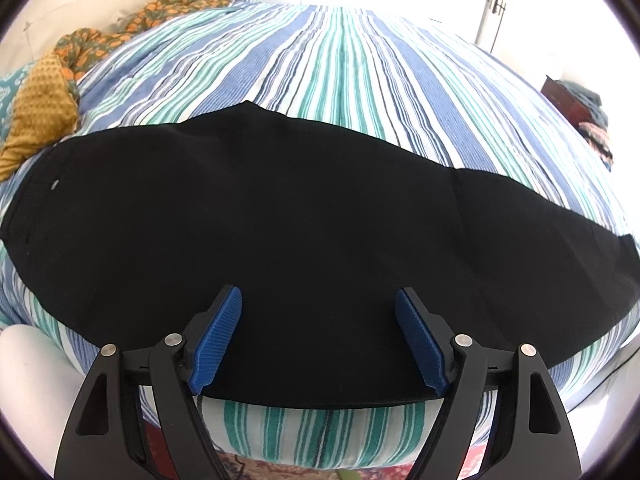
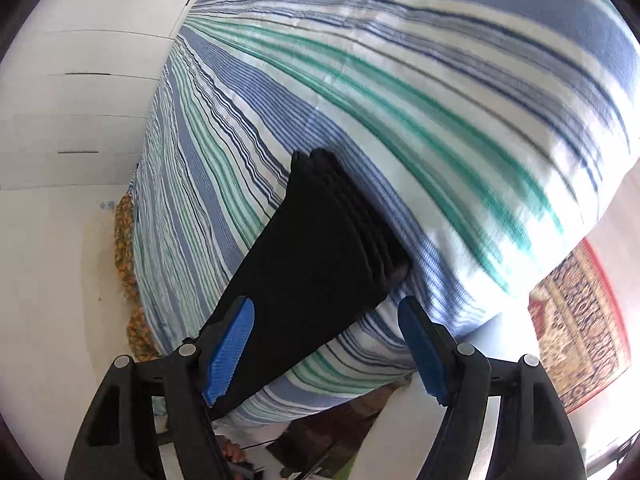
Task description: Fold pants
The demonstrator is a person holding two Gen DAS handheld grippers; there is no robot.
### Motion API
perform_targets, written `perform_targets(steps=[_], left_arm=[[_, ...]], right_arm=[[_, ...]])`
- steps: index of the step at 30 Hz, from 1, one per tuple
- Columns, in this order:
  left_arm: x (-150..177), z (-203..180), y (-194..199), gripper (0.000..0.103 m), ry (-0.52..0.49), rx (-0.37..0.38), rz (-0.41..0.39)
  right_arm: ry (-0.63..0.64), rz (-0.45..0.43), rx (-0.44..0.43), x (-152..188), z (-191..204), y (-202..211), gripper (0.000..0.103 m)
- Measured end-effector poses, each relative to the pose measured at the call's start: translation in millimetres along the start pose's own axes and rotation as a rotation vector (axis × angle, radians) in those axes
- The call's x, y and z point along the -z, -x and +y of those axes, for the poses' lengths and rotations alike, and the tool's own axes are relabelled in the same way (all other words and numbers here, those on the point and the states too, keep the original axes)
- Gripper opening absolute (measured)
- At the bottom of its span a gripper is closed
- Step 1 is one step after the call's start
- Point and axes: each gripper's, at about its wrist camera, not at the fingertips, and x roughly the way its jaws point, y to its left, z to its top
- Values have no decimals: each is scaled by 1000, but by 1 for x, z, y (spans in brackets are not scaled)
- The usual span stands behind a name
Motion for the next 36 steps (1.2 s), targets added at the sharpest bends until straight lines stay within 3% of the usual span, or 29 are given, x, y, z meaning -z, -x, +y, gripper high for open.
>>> perform_targets(steps=[2,4,10,13,17,19,20,23,26,31,34,36], left_arm=[[1,-2,0,82,-16,-7,1],[1,1,2,82,-13,1,-1],[0,10,2,82,32,11,1],[0,5,0,84,8,-7,1],[1,4,1,85,-5,-11,1],[1,7,3,85,8,-6,1],[0,9,4,85,15,-4,-1],[-2,15,6,85,41,3,-7],[-4,19,6,85,69,18,-6],[-8,24,4,85,105,46,-7],[-9,33,7,85,144,72,-13],[-10,41,10,85,168,74,-19]], right_arm=[[-21,23,31,-2,-4,-16,75],[-61,-11,33,-8,-9,-26,75],[-39,-161,-114,-20,-12,-19,75],[13,-102,-156,-23,-8,-24,75],[73,-34,-64,-30,-5,-40,73],[112,-39,11,-33,2,-45,47],[145,-41,60,-33,7,-46,24],[239,-59,112,-26,27,-44,20],[199,-70,-50,-15,37,-31,19],[209,-27,-337,23,99,-21,19],[236,38,-470,48,157,-45,19],[268,93,-515,70,199,-77,19]])
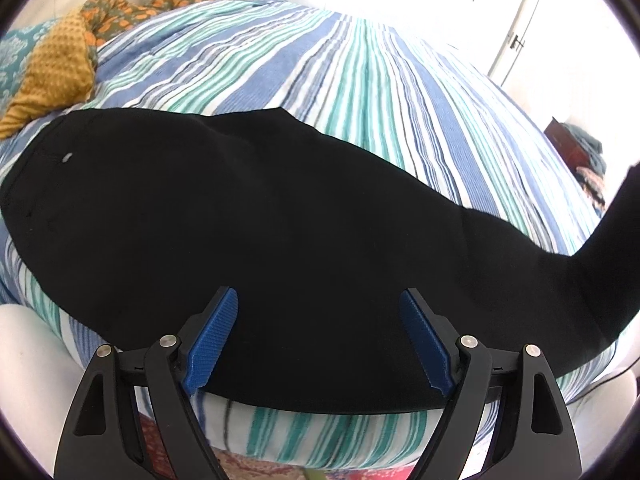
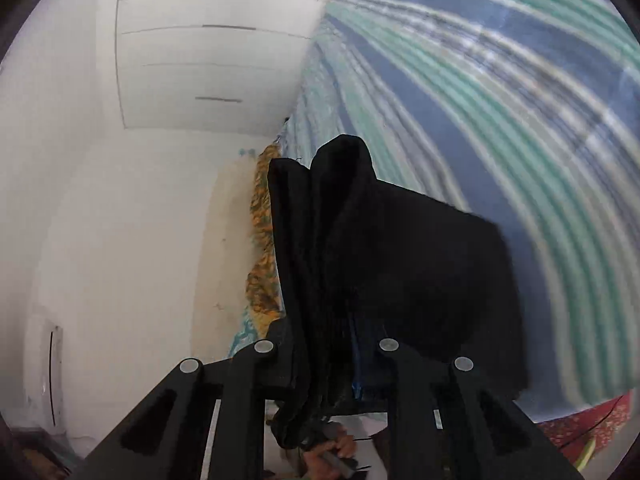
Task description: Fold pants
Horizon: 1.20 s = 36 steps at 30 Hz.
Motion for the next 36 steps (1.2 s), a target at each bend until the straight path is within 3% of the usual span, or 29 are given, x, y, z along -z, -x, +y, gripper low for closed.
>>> perform_targets(steps=[4,8,10,12,16,18,19,21,22,24,26,29,32,33,34,36], left_arm=[[-5,23,8,85,75,-5,-17],[-8,51,12,85,193,-5,-25],[-7,60,15,85,233,6,-31],[-6,61,20,85,231,-2,-37],[-4,44,31,85,189,13,-36],[-5,25,35,85,140,60,-47],[-7,11,33,84,89,92,-43],[-11,-16,25,78,-23,132,-18],[-12,-29,17,67,-80,126,6],[-14,-45,-1,54,-138,104,60],[-16,-51,-17,51,-140,91,105],[-19,-56,-24,46,-133,120,137],[-17,-68,-26,42,-165,142,145],[-16,-70,-30,33,-174,140,156],[-16,-70,-35,18,-172,134,175],[-15,-65,-42,14,-132,145,205]], right_arm=[[87,118,-22,32,30,-108,19],[205,232,6,86,27,-214,20],[341,295,55,115,19,-259,33],[445,391,151,139,5,-286,72],[683,400,205,171,14,-251,82],[762,363,204,177,18,-211,96],[782,335,223,181,13,-188,99],[775,269,265,186,1,-152,100],[748,235,288,187,-5,-136,100],[662,171,318,189,-19,-108,100],[579,107,309,186,-24,-84,100],[586,-1,285,175,-22,-66,100],[593,-22,327,170,-24,-69,100],[586,-19,342,170,-27,-71,100],[579,-14,356,166,-29,-73,100],[572,-17,373,160,-30,-72,100]])
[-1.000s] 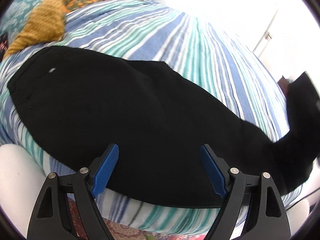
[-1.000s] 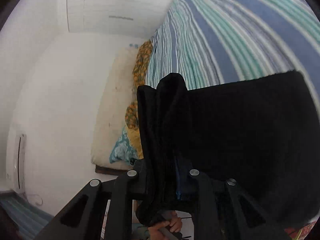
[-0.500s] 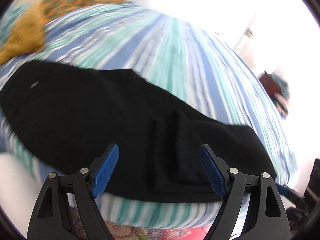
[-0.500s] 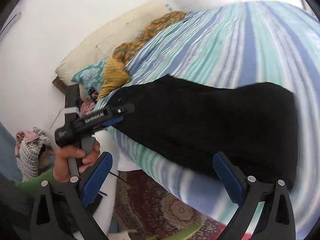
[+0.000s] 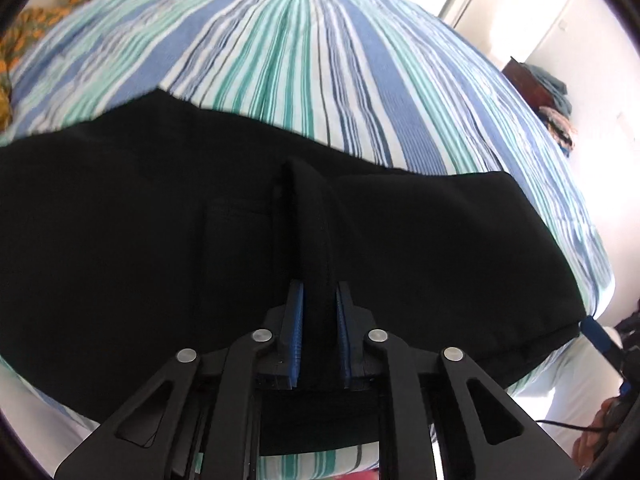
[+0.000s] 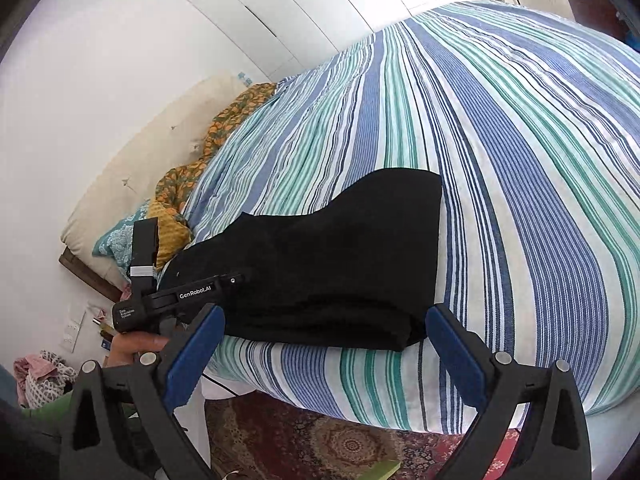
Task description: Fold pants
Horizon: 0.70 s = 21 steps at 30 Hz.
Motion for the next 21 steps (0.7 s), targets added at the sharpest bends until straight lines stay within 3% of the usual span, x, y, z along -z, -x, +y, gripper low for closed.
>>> perform_targets(steps=[3,10,13,15,19,21], left_arm=[[5,7,9,11,44,13,-24],[16,42,53,6,95,-50,-115],[21,52,43,7,80,-86,-89],[24,47,38,7,56,-110,-94],[27,38,28,7,-8,-147,-91],[28,43,27,7,4,-125,-85]], right_arm=[[1,-35,23,-5,-1,7,100],[-75,-74,83,-12,-20,22,100],[-15,-93,96,-19,-9,25,100],[64,-80,61,-28,9,17,100],[218,13,-64,-31,40,-20,100],[181,191,-59,-17,26,-64,100]])
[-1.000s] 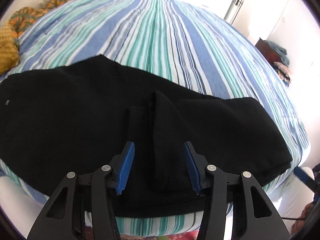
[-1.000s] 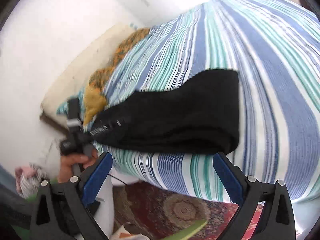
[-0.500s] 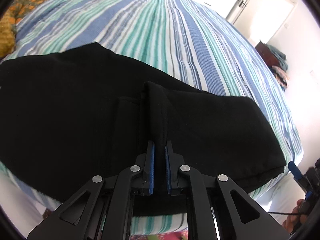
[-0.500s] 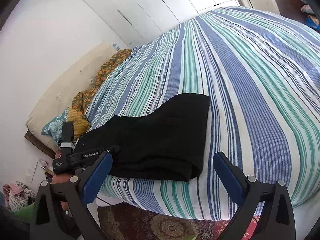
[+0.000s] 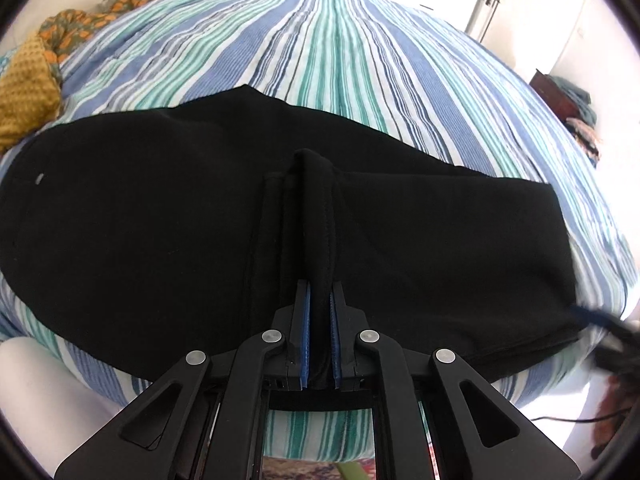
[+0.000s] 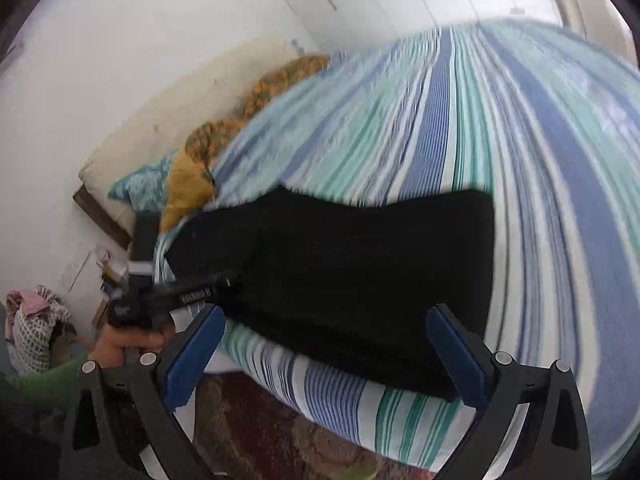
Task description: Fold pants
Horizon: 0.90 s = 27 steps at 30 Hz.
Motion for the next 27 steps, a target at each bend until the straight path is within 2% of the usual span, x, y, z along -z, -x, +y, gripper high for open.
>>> perform_targets(steps=[1,2,4,6,9,10,12,14,16,18,22,24,26,27], left_arm=[[1,4,2,7,3,5,-1],[1,5,3,7,1,10,-4],[3,5,2,7,4,19,-7],[4,5,2,7,6,23,-7],[3,6,0,7,8,28,-6],[3,7,1,7,5,30,-7],[4,6,1,8,-10,36,-10],[4,5,-1,8,-26,30,-11],[6,4,-2,8,-34,23,-10],[5,5,-2,8,-26,29,-8],[3,10,-4,12,18,52,3],[3,13,-4,13,44,68,2],[4,17,-2,14,74,107,-1],[4,21,1,16,97,137,-6]], right_arm=[[-54,104,22,7,-13,-22,100],[-70,110,20,9,-17,-26,99],[-72,76,-12,-8,-11,-11,99],[-119,46,-83,-37,-12,2,99],[-181,-25,-102,-82,-29,8,99],[-221,-19,-103,-92,-40,-2,99],[-305,57,-26,-98,-72,-34,99],[-347,197,48,-86,-97,-69,96],[-308,146,52,-83,-92,-62,96],[-318,71,33,-80,-80,-36,96],[-311,-70,-165,-47,-51,14,101],[-324,-64,-187,-19,-47,14,103],[-338,41,-129,8,-55,-11,102],[-321,35,-115,19,-57,-17,101]])
